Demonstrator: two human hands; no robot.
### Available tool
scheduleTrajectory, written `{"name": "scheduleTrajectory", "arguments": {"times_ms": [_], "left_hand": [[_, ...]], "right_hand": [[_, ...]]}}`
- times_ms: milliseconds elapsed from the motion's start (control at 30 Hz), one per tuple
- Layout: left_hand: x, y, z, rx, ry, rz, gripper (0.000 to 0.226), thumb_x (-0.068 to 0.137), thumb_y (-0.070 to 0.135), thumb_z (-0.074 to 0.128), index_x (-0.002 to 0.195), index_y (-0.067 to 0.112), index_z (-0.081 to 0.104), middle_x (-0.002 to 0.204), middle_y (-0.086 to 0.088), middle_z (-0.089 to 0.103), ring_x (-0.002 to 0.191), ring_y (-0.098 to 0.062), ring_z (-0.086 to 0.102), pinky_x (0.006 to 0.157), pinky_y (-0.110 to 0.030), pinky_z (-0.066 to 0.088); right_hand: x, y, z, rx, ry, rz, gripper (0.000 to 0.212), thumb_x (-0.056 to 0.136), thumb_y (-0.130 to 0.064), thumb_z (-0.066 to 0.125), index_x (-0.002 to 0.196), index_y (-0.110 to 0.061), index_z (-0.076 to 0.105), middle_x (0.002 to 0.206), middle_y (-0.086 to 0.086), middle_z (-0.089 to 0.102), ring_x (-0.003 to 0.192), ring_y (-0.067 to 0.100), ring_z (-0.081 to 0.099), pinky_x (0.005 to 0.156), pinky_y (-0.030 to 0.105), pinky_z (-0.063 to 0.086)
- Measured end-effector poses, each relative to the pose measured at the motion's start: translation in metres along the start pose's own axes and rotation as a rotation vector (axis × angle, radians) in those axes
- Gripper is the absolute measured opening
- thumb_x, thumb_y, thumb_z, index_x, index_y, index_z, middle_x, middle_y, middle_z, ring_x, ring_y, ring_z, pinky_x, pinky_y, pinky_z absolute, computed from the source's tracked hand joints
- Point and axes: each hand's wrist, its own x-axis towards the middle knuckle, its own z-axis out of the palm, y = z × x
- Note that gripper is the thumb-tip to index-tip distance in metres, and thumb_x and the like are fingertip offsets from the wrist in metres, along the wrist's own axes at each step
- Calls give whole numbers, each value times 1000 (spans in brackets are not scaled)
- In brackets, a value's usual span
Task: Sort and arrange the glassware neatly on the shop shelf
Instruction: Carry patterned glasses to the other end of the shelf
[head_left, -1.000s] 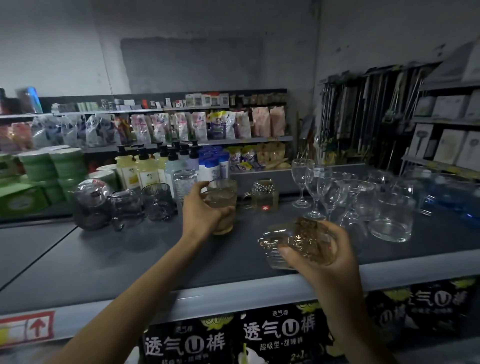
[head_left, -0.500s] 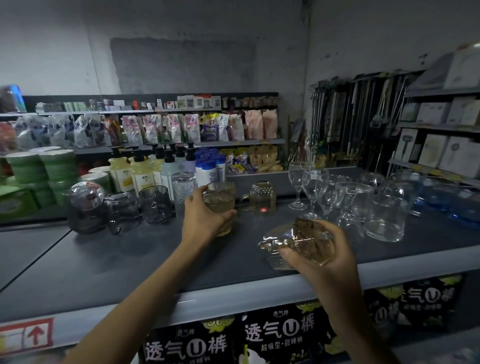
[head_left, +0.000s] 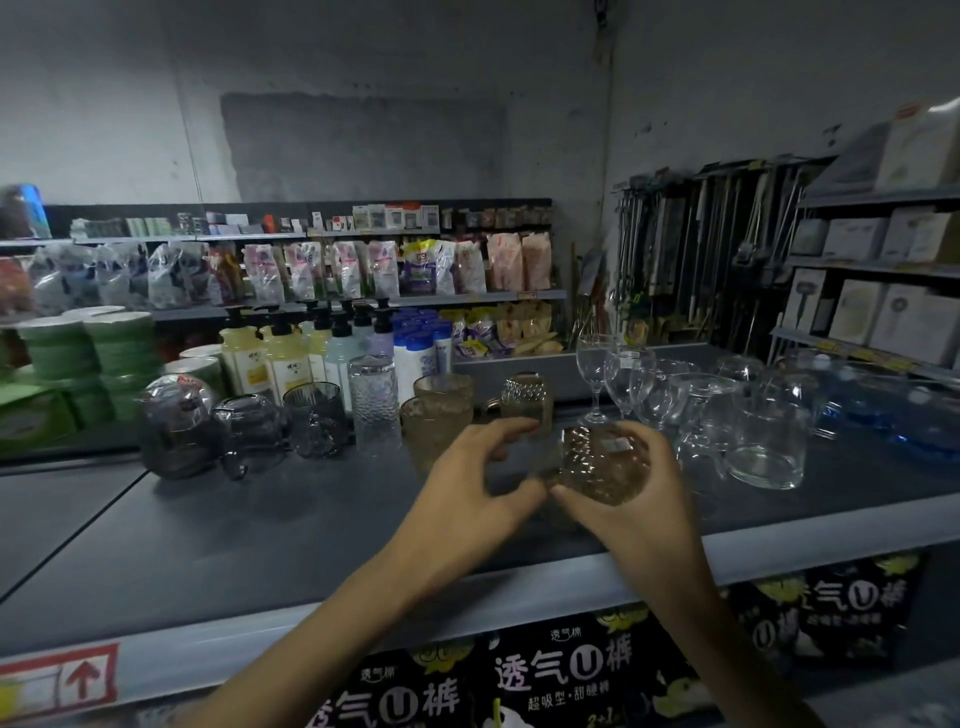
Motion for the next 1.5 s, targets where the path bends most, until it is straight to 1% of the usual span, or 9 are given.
{"name": "scheduleTrajectory", "arguments": {"times_ms": [200,333,433,533,700,1067,1300,1433,1500], "left_hand": [[29,-3,13,-29,-9,-35,71,76,47,85,140,33,58,121,13,69,107,4,65,96,-23,54],[55,-7,24,-28,54,-34,64,75,28,90,133,23,64,108,13,73,97,6,68,90,-19,56],[71,-15,32,-54,81,-81,65,75,30,90,134,23,63,113,12,71,103,-1,68,95,-25,57],[84,-23,39,-93,119,-148,67,72,39,91,132,25,64,115,8,74,104,-4,69,95,-34,59],[97,-28,49,-100,181,-231,80,52,65,79,125,34,69,107,10,77,99,-6,72,88,-39,62],[106,-28,58,-21,181,-329,80,44,70,64,121,48,67,108,12,76,100,-11,72,90,-39,61],[104,-36,57,-44,185,-327,74,49,72,66,119,49,64,104,13,76,97,-13,73,86,-42,62],[106,-45,59,-45,193,-306,64,52,73,68,113,54,62,99,14,76,90,-13,74,78,-45,64],[107,-49,61,-37,196,-289,61,55,74,68,113,56,61,97,14,77,88,-13,75,75,-46,64]], "right_hand": [[26,1,13,-200,-24,-58,79,61,-14,93,120,-38,46,112,-11,63,101,10,64,82,27,55],[52,7,23,-272,-75,-125,76,60,-9,93,122,-27,53,110,-7,66,98,10,64,73,16,48],[72,15,28,-303,-67,-149,68,62,-9,90,120,-24,58,110,-6,68,98,13,66,72,13,48],[89,23,33,-302,-57,-132,65,61,-19,88,120,-22,59,108,-5,69,97,15,66,78,24,50],[105,29,38,-313,-73,-73,60,69,-21,87,120,-16,56,102,-7,61,94,14,60,80,24,43],[120,49,43,-338,-148,-36,55,77,-21,83,123,-18,52,100,-6,62,91,14,60,72,24,41],[124,59,47,-389,-196,-45,52,75,-26,82,124,-21,62,106,-5,72,94,13,66,63,3,40],[121,61,47,-412,-192,-41,58,75,-29,81,128,-26,60,112,-3,74,102,18,68,73,19,44],[121,60,46,-427,-199,-45,58,75,-31,81,128,-27,58,112,-3,73,102,18,69,69,16,43]]}}
